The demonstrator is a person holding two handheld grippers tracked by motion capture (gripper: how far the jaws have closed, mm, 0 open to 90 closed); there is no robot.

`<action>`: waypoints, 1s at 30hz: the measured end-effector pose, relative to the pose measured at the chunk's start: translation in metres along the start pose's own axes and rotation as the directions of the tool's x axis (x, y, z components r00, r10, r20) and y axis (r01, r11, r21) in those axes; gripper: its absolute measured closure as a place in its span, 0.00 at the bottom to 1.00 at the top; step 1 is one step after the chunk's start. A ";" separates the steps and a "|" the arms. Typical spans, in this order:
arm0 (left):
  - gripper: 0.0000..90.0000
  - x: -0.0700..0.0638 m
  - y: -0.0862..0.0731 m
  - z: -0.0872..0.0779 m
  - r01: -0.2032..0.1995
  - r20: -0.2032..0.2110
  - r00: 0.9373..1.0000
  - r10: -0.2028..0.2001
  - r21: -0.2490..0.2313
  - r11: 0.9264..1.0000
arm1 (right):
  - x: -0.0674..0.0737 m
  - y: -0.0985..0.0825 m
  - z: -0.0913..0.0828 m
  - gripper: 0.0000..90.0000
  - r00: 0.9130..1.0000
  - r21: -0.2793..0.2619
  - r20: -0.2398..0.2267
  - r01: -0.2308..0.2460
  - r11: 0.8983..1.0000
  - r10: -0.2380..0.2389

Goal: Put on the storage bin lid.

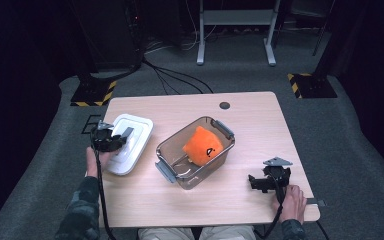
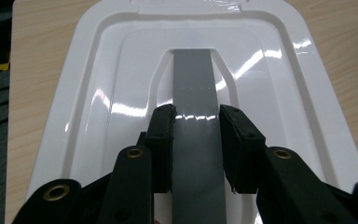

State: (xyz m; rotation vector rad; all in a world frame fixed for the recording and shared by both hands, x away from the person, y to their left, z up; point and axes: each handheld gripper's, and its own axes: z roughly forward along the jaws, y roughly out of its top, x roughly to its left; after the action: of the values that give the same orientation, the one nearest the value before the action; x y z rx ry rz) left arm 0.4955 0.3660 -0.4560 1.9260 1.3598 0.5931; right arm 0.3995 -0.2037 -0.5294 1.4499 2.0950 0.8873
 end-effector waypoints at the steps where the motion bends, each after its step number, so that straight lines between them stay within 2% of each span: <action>1: 0.74 -0.001 0.001 -0.001 -0.003 0.002 1.000 0.003 0.000 1.000 | 0.000 0.000 0.000 0.00 1.000 -0.001 0.001 0.004 1.000 -0.004; 10: 0.74 -0.010 0.020 -0.012 -0.041 0.029 0.999 0.041 -0.010 0.999 | -0.002 0.001 0.001 0.00 1.000 0.000 -0.012 0.015 1.000 -0.015; 16: 0.74 -0.021 0.038 -0.021 -0.062 0.048 0.997 0.063 -0.036 0.997 | -0.003 0.001 0.001 0.00 1.000 -0.001 -0.017 0.026 1.000 -0.026; 30: 0.74 -0.046 0.072 -0.033 -0.127 0.074 0.989 0.131 -0.053 0.990 | -0.003 0.001 0.001 0.00 0.999 0.001 -0.023 0.032 0.999 -0.032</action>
State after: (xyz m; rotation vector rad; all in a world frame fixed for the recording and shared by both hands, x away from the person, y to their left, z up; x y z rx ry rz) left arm 0.5010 0.3168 -0.3784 1.9881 1.1690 0.6018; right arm 0.4024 -0.2062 -0.5292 1.4092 2.1294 0.8942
